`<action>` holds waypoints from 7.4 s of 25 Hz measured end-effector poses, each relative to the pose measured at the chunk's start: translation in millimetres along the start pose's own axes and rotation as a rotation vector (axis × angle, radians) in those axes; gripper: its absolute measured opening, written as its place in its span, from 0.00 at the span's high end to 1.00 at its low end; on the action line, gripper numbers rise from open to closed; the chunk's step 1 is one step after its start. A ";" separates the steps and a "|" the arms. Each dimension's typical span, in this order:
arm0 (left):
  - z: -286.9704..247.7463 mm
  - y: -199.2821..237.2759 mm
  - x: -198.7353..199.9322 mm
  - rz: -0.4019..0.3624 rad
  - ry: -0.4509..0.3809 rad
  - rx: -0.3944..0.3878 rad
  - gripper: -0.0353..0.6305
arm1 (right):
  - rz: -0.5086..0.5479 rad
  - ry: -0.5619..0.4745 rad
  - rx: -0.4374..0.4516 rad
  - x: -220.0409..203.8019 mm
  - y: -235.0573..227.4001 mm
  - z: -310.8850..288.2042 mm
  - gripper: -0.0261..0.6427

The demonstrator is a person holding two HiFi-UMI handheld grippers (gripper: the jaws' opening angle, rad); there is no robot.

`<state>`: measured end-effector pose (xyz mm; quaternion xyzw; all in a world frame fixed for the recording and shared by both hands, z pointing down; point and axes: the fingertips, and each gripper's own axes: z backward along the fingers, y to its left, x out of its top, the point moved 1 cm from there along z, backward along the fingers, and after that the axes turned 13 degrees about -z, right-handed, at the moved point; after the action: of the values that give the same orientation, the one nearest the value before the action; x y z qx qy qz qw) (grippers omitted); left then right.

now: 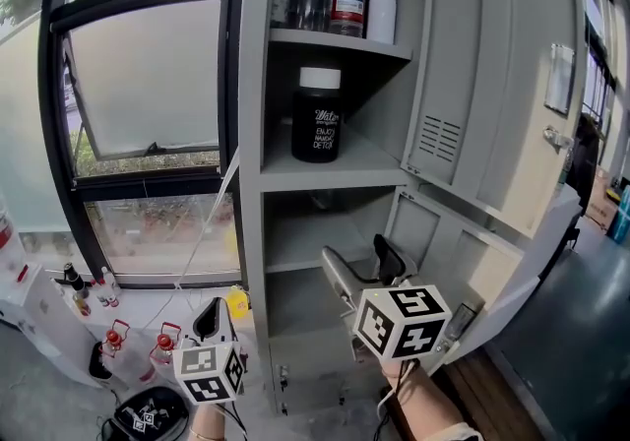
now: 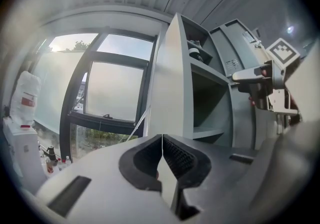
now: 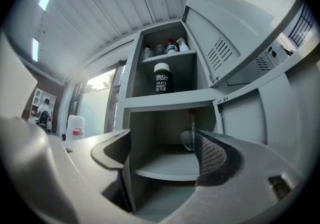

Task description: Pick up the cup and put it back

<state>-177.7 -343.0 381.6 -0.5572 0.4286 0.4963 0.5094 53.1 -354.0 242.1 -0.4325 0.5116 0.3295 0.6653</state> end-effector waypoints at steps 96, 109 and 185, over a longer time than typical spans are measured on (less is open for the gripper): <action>-12.1 26.7 13.9 -0.021 -0.010 0.037 0.93 | 0.085 0.254 -0.042 134.2 34.9 -194.4 0.32; 0.7 31.2 16.4 -0.011 -0.017 0.043 0.93 | 0.086 0.238 -0.014 137.4 35.7 -188.1 0.34; -2.1 -80.0 51.2 -0.081 -0.060 -0.137 0.93 | 0.055 0.184 0.105 30.0 5.1 -10.9 0.35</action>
<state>-91.6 -334.6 342.2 -0.5925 0.3552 0.5200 0.5024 52.1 -362.0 210.8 -0.4113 0.5988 0.2791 0.6280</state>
